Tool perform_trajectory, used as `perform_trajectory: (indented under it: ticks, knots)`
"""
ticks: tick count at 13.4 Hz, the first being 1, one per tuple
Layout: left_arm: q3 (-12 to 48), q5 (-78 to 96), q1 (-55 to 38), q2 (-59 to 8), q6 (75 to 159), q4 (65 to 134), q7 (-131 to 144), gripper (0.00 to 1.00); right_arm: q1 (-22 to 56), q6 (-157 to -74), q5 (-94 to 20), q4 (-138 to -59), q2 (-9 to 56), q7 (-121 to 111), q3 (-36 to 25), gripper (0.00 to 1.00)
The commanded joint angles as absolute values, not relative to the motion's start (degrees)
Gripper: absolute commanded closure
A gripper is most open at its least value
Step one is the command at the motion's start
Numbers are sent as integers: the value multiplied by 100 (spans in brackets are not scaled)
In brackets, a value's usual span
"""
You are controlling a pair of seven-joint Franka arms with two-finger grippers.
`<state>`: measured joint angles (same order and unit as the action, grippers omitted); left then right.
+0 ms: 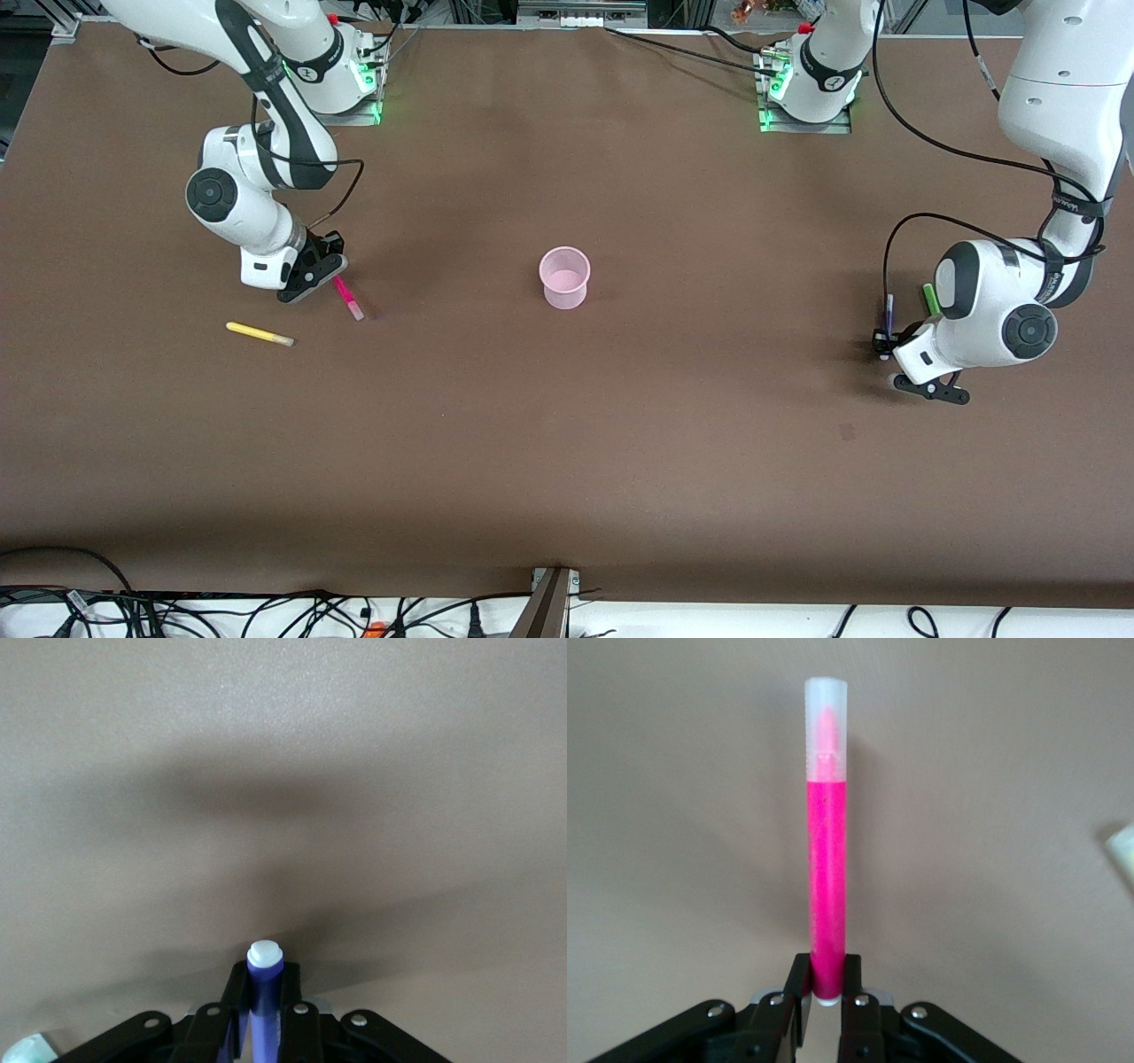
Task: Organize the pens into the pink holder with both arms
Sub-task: 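Lift the pink marker with the right gripper and carry it over the cup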
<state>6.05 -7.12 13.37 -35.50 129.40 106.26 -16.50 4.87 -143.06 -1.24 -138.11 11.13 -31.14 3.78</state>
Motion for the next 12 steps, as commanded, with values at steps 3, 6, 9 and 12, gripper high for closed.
perform_trajectory:
  ticks: [3, 6, 9, 12]
  knots:
    - [659, -800, 1406, -3533, 12929, 10617, -1828, 100, 492, -11792, -18, -12362, 589, -2849, 904, 100]
    - [712, -765, 1406, -3393, 12772, 10556, -1758, 100, 728, -10183, 613, -11210, 633, -2156, 1361, 100]
    - [747, -686, 1362, -3358, 11833, 10170, -1767, 100, 1596, -9985, 1448, -10602, 755, -1855, 1424, 100]
    - [878, -686, 1345, -3349, 11278, 9687, -1862, 100, 2335, -9783, 1494, -9820, 1281, -1127, 1424, 100]
